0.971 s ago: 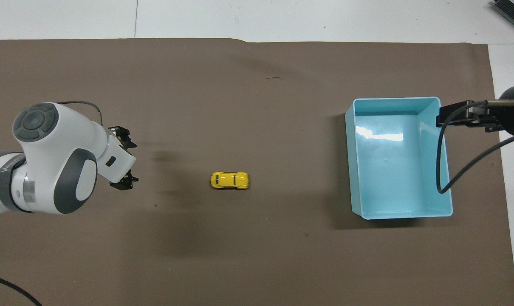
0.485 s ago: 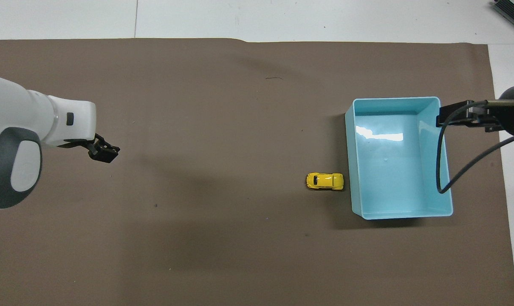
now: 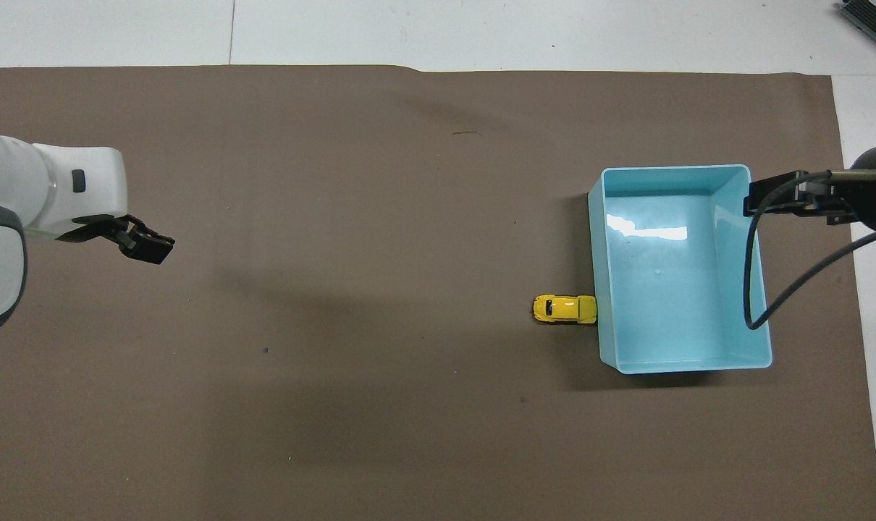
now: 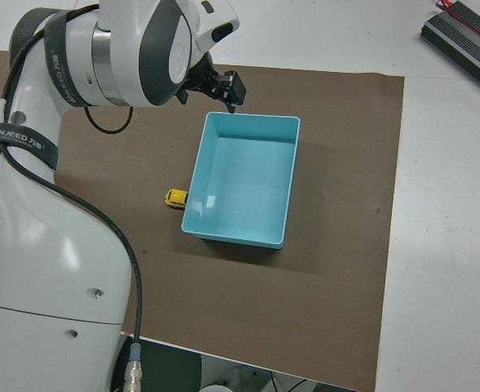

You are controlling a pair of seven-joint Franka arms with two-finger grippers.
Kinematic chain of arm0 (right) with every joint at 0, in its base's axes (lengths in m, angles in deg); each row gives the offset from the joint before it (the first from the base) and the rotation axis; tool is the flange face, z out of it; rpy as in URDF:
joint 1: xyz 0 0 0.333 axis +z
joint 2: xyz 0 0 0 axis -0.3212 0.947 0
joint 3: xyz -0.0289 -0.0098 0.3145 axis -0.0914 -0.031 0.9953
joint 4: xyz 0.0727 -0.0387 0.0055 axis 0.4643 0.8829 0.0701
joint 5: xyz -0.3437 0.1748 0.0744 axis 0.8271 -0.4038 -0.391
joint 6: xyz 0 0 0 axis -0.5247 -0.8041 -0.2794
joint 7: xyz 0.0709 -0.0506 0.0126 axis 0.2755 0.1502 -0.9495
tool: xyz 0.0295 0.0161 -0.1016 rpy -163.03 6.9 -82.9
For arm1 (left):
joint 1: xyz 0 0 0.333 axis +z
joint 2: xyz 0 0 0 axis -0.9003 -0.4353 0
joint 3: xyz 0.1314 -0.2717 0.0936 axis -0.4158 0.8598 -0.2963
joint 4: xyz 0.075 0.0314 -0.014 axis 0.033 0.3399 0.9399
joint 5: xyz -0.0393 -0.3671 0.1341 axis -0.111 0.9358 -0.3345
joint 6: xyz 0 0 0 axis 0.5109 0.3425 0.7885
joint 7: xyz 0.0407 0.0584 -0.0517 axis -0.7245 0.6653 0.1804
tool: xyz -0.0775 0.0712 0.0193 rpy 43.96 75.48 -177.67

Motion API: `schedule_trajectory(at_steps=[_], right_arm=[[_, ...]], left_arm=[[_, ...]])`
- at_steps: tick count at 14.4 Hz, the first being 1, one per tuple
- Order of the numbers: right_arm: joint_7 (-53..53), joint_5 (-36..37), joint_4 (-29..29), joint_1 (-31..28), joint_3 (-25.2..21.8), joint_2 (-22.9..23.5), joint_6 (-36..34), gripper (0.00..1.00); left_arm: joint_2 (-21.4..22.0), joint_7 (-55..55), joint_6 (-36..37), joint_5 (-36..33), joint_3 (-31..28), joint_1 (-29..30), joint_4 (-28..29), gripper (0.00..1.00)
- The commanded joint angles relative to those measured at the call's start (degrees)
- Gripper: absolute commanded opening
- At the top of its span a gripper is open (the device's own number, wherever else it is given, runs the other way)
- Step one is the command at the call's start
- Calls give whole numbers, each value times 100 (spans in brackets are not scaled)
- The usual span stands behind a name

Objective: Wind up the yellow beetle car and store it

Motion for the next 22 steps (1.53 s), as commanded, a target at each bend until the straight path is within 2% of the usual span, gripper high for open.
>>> schedule_trajectory(at_steps=[1, 3, 7, 9, 14, 16, 19, 22], right_arm=[[48, -80, 25, -60, 28, -65, -125, 100], [-109, -88, 52, -60, 45, -145, -396, 100], [-908, -80, 61, 45, 168, -153, -398, 100], [-1610, -80, 96, 37, 387, -180, -380, 100], [-3753, -282, 446, 46, 520, -382, -345, 100], [-4650, -273, 517, 264, 546, -338, -240, 100], [-5146, -238, 780, 580, 555, -303, 23, 100], [-5601, -185, 1044, 897, 555, -66, 523, 100]], left_arm=[[83, -854, 482, -106, 64, 128, -319, 100], [101, -1189, 930, -53, 30, 146, -582, 100], [101, -1331, 1792, -26, -155, 137, -1057, 100], [57, -1366, 2126, -26, -155, 137, -1294, 100], [250, -1499, 1944, -35, -138, 128, -1102, 100], [267, -1516, 1681, -26, -138, 128, -980, 100], [329, -1481, 1504, 158, -173, 137, -891, 100], [355, -1463, 1486, 167, -173, 137, -812, 100]])
